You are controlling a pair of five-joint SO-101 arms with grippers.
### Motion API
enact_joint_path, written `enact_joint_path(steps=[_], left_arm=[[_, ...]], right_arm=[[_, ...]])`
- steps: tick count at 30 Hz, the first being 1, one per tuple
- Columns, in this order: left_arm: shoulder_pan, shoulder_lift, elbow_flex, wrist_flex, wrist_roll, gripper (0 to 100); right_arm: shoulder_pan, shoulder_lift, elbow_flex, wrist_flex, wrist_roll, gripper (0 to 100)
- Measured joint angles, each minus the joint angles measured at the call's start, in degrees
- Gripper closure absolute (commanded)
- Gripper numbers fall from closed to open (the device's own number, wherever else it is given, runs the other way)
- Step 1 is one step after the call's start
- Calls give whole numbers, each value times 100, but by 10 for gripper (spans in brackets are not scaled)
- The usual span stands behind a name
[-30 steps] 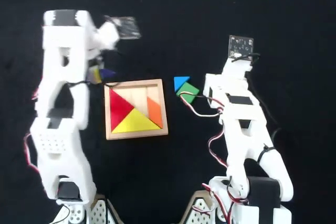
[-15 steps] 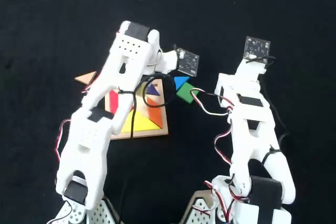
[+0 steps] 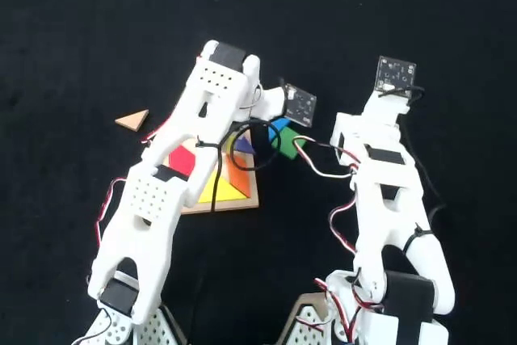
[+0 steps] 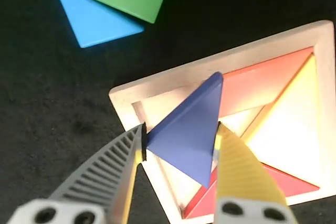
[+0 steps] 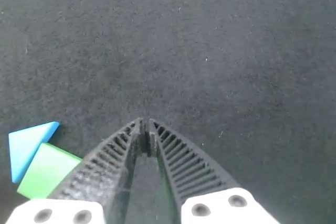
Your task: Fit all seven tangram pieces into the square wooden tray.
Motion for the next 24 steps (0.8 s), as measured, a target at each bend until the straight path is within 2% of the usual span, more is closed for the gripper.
enact_joint_path(steps=[6,15,24], left_arm=[[0,0,0,0,0,741],[-62,0,0,-229,79,746],[-457,0,0,-264,105,748]], right_arm=[[0,0,0,0,0,986],[0,0,0,0,0,986],[0,0,0,0,0,986]])
